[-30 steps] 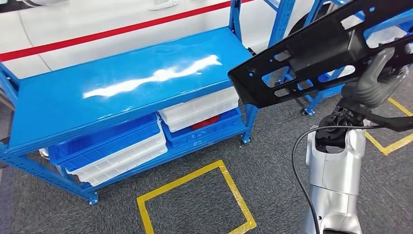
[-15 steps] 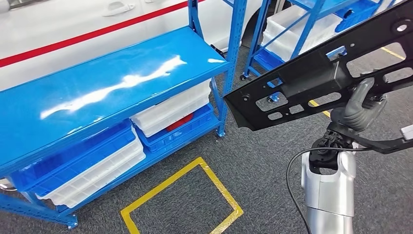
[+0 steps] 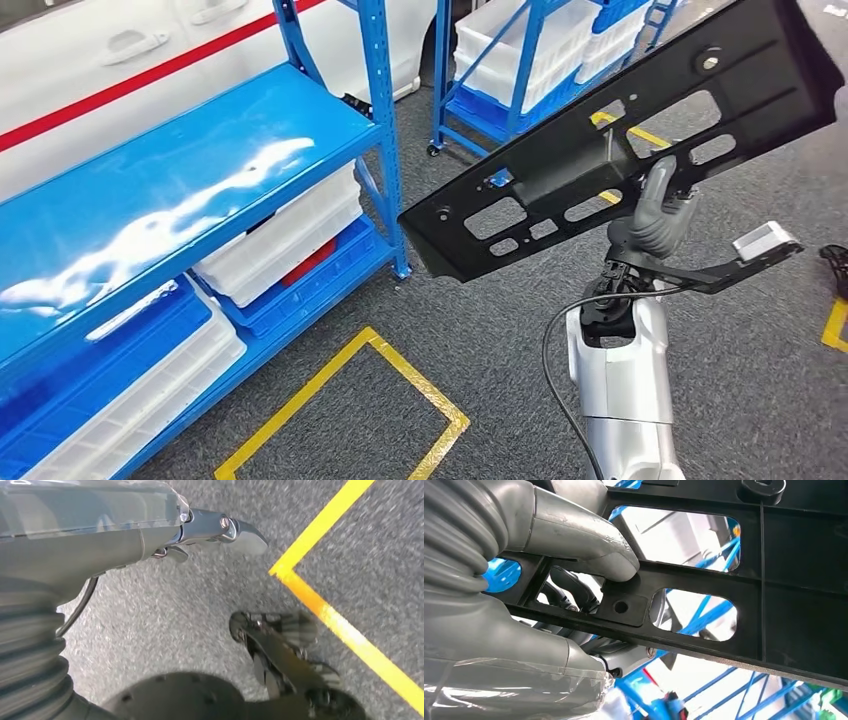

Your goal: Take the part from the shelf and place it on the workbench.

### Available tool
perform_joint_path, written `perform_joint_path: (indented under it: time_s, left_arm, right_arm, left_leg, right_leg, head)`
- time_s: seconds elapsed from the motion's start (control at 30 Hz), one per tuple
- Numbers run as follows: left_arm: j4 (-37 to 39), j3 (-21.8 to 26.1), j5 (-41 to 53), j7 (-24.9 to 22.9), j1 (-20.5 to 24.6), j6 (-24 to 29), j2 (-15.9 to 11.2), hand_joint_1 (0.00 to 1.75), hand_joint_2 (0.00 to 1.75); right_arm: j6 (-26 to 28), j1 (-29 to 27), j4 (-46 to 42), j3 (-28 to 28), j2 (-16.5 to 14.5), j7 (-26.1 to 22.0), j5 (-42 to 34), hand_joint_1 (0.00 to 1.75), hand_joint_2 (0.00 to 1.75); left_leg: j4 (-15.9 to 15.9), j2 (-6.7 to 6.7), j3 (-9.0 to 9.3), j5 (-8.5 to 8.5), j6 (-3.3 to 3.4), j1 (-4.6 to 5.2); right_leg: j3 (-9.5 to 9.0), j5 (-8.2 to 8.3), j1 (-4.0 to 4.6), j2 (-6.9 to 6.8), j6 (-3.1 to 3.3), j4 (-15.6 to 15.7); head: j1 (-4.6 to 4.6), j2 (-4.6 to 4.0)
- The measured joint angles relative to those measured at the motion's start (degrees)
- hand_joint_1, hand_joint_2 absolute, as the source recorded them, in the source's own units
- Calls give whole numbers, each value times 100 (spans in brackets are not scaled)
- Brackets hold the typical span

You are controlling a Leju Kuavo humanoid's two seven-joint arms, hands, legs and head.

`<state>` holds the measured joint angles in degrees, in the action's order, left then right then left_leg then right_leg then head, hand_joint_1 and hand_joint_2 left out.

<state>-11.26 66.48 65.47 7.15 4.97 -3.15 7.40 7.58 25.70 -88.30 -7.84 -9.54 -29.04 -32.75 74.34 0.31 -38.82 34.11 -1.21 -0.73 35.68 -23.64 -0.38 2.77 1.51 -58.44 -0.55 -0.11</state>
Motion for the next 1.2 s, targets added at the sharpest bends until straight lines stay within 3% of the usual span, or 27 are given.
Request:
perform_joint_path:
  time_s: [0.07, 0.13, 0.2, 0.23, 0.27, 0.33, 0.4, 0.47, 0.5, 0.53, 0.57, 0.6, 0.67, 0.7, 0.77, 0.83, 0.9, 0.97, 1.0, 1.03, 1.07, 1.13, 1.2]
  left_arm:
    - [-2, 49, -67, 19, -4, 95, -29, 0, 175]
    - [-4, 97, -100, 93, -18, 202, -54, 0, 175]
    - [-4, 118, -100, 245, -29, 247, -67, 0, 175]
    - [-4, 123, -93, 338, -23, 232, -66, 0, 175]
    - [-4, 127, -79, 433, -7, 199, -62, 0, 175]
    - [-4, 128, -35, 570, 28, 111, -49, 0, 175]
    - [-4, 127, 15, 620, 35, 49, -35, 0, 175]
    - [-4, 124, 55, 624, 30, 22, -23, 0, 175]
    - [-4, 122, 63, 621, 32, 17, -15, 0, 175]
    - [-3, 120, 63, 614, 37, 16, -4, 0, 175]
    - [-3, 119, 49, 602, 41, 22, 10, 0, 175]
    - [-3, 120, 29, 586, 43, 37, 22, 0, 175]
    - [-3, 121, -7, 529, 47, 89, 40, 0, 175]
    - [-4, 121, -7, 489, 51, 115, 45, 0, 175]
    - [-3, 121, 21, 399, 64, 149, 58, 0, 175]
    - [-3, 121, 54, 343, 79, 154, 67, 0, 175]
    - [-2, 121, 68, 328, 73, 143, 72, 0, 175]
    - [-2, 121, 69, 325, 51, 130, 79, 0, 175]
    - [-2, 121, 66, 324, 46, 126, 82, 0, 175]
    - [-2, 121, 61, 326, 48, 122, 83, 0, 175]
    - [-2, 121, 52, 330, 54, 115, 84, 0, 175]
    - [-2, 121, 36, 352, 65, 92, 86, 0, 175]
    - [-2, 121, 36, 378, 75, 75, 102, 0, 175]
  right_arm:
    - [-35, 0, 76, 20, -22, -2, -53, 175, 175]
    - [-112, 7, 134, 24, -22, -71, -104, 175, 175]
    - [-168, 17, 191, 8, 16, -198, -124, 175, 175]
    - [-169, 21, 210, -18, 54, -256, -119, 175, 175]
    - [-148, 25, 220, -58, 103, -302, -99, 175, 175]
    - [-48, 56, 198, -152, 196, -318, -19, 175, 175]
    - [83, 90, 136, -205, 242, -273, 90, 175, 175]
    - [176, 86, 74, -221, 253, -217, 169, 175, 175]
    - [205, 80, 50, -228, 258, -198, 197, 175, 175]
    - [226, 78, 29, -234, 264, -188, 227, 175, 175]
    - [240, 87, 11, -240, 271, -187, 259, 175, 175]
    - [251, 111, -3, -243, 277, -190, 288, 175, 175]
    - [263, 195, -8, -232, 285, -213, 334, 175, 175]
    - [269, 237, -1, -225, 296, -238, 353, 175, 175]
    - [289, 273, 8, -213, 337, -318, 393, 175, 175]
    - [312, 266, -19, -210, 368, -401, 417, 175, 175]
    - [326, 250, -70, -209, 376, -445, 425, 175, 175]
    - [336, 213, -103, -209, 379, -455, 427, 175, 175]
    - [341, 193, -113, -212, 380, -455, 427, 175, 175]
    - [346, 179, -126, -215, 380, -453, 431, 175, 175]
    - [351, 174, -146, -219, 381, -450, 443, 175, 175]
    - [358, 198, -187, -222, 381, -443, 492, 175, 175]
    - [367, 233, -201, -220, 380, -425, 537, 175, 175]
  left_leg:
    - [-620, -115, 236, -429, 52, 2]
    - [-1319, -375, 522, -724, 94, -8]
    - [-1539, -470, 608, -762, 110, 5]
    - [-1558, -401, 615, -781, 124, 15]
    - [-1591, -332, 624, -808, 157, 13]
    - [-1670, -186, 645, -863, 228, 4]
    - [-1700, -26, 650, -881, 268, 17]
    - [-1696, 158, 642, -874, 272, 27]
    - [-1694, 248, 639, -869, 266, 27]
    - [-1689, 333, 640, -861, 254, 26]
    - [-1680, 411, 645, -848, 236, 25]
    - [-1667, 481, 649, -830, 208, 34]
    - [-1634, 608, 660, -786, 139, 61]
    - [-1628, 668, 670, -769, 105, 75]
    - [-1617, 747, 693, -736, 37, 59]
    - [-1422, 503, 631, -577, -18, 20]
    - [-782, 140, 355, -217, -31, 1]
    - [-82, 29, 24, 40, -18, 3]
    - [24, 16, -40, 5, -3, 5]
    - [-96, 0, -4, -136, 19, 7]
    - [-409, -47, 123, -354, 49, 9]
    - [-1146, -335, 428, -698, 107, 3]
    - [-1504, -543, 579, -776, 123, 8]
  right_leg:
    - [3, -1, 11, 168, -3, -27]
    - [35, 5, 16, 324, -35, -58]
    - [90, 37, -11, 467, -106, -64]
    - [111, 61, -26, 538, -152, -51]
    - [126, 64, -35, 520, -183, -58]
    - [241, -90, -16, 223, -225, -281]
    - [545, -449, -17, -134, -252, -925]
    - [836, -670, -51, -219, -294, -1541]
    - [847, -634, -71, -237, -313, -1588]
    - [747, -512, -89, -268, -329, -1422]
    - [537, -336, -101, -350, -341, -1060]
    - [312, -209, -93, -501, -342, -655]
    - [38, -87, -53, -691, -276, -133]
    - [21, -101, -24, -701, -229, -72]
    - [28, -83, -10, -547, -141, -60]
    - [19, -60, -26, -416, -70, -37]
    - [19, -48, -27, -284, -14, -30]
    - [22, -43, -1, -117, 15, -32]
    - [22, -41, 12, -18, 20, -35]
    - [20, -40, 20, 81, 20, -41]
    - [18, -39, 23, 180, 20, -50]
    - [28, -36, 15, 347, 1, -71]
    - [74, -11, -20, 494, -64, -79]
  head:
    - [0, 0]
    - [1, 0]
    - [1, 0]
    - [1, 0]
    - [1, 0]
    - [3, 0]
    - [4, 0]
    - [3, 0]
    - [4, 0]
    - [4, 0]
    - [3, 0]
    - [4, 0]
    - [2, 0]
    - [2, 0]
    - [2, 0]
    - [2, 0]
    - [2, 0]
    - [2, 0]
    - [2, 0]
    - [2, 0]
    - [2, 0]
    - [2, 0]
    - [2, 0]
